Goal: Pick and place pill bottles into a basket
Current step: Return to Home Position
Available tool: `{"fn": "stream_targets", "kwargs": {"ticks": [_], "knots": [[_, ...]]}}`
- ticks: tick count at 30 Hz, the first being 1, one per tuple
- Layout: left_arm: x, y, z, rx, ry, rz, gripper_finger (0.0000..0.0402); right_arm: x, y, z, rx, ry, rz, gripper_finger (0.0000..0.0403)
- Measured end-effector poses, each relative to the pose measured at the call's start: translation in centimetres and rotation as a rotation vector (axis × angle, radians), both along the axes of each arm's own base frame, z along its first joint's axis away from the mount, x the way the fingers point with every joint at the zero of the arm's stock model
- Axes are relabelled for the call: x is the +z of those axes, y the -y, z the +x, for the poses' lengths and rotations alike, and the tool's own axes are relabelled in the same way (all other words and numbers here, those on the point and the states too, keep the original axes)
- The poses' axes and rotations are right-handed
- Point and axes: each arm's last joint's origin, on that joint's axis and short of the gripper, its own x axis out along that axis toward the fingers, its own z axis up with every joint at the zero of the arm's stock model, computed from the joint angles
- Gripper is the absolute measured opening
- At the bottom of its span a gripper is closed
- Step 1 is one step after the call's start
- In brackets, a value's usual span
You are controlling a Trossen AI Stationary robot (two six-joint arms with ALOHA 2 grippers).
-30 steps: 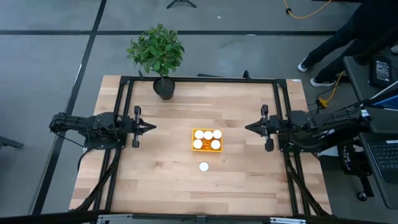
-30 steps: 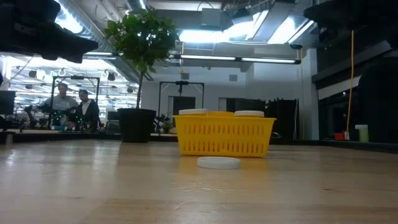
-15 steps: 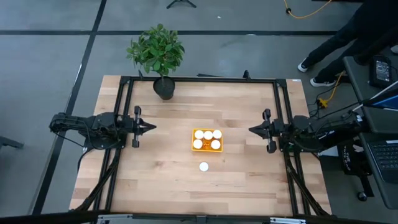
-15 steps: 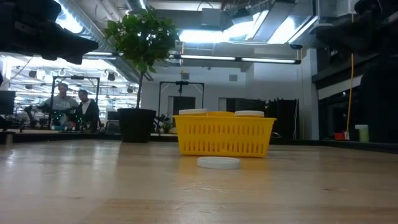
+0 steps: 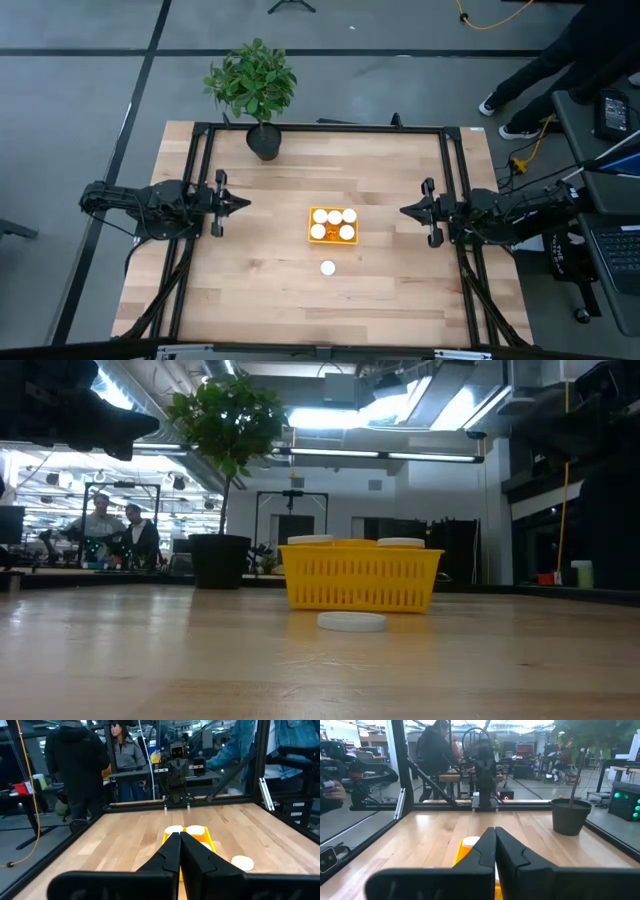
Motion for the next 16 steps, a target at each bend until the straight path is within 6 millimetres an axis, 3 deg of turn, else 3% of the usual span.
{"fn": "stream_targets", "kwargs": {"ticks": [6, 16], "knots": [[-1.3, 0.0, 0.4, 0.0, 0.015, -0.013, 0.0002, -0.1, 0.0, 0.0, 0.001, -0.01, 0.005, 0.0004], [-1.5, 0.0, 0.6, 0.017, -0.006, 0.01, 0.0001, -0.7, 0.0, 0.1, 0.006, -0.077, 0.064, 0.0004]]}}
